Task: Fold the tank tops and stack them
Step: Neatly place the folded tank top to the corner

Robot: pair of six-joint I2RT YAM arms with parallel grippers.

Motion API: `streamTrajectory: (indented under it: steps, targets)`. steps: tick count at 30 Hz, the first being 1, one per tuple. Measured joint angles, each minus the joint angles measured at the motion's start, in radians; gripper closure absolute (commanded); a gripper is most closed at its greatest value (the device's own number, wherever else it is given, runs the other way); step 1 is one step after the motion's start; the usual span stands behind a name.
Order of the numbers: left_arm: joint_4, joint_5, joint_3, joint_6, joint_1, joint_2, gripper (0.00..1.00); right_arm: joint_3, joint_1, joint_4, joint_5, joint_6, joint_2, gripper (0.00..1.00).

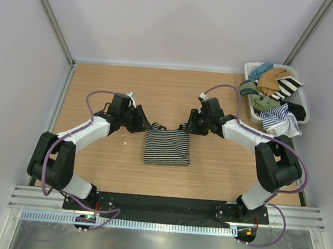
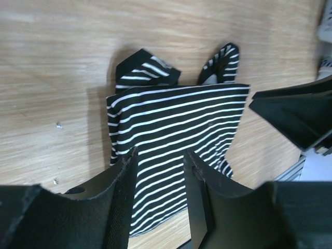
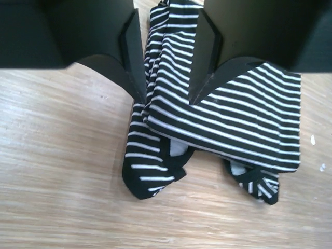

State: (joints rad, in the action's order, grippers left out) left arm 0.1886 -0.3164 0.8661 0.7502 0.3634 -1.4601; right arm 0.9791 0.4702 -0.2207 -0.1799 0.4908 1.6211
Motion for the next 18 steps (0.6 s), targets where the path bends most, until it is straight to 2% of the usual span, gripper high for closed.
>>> streamTrajectory:
  steps: [2, 6, 8, 12, 14, 17, 18]
  targets:
    - [0.002, -0.013, 0.000, 0.000, 0.000, -0.043, 0.54, 0.024, -0.002, -0.010, 0.000, 0.000, 0.034, 0.54]
    - [0.003, -0.030, 0.000, 0.000, 0.000, -0.111, 0.55, 0.033, -0.002, -0.019, -0.003, 0.001, 0.048, 0.64]
    - [-0.002, -0.046, 0.000, 0.001, 0.000, -0.138, 0.56, 0.033, -0.002, -0.021, -0.006, 0.002, 0.048, 0.64]
    - [-0.016, -0.078, 0.007, 0.001, 0.001, -0.196, 0.59, 0.033, -0.003, -0.024, -0.016, 0.005, 0.055, 0.64]
    - [-0.021, -0.086, 0.011, 0.001, 0.001, -0.218, 0.66, 0.033, -0.004, -0.026, -0.022, 0.009, 0.057, 0.65]
    - [-0.028, -0.095, 0.011, 0.003, 0.001, -0.235, 0.79, 0.033, -0.010, -0.023, -0.035, 0.012, 0.062, 0.80]
    - [-0.031, -0.097, 0.011, 0.001, 0.001, -0.237, 0.81, 0.033, -0.013, -0.022, -0.042, 0.013, 0.064, 0.91]
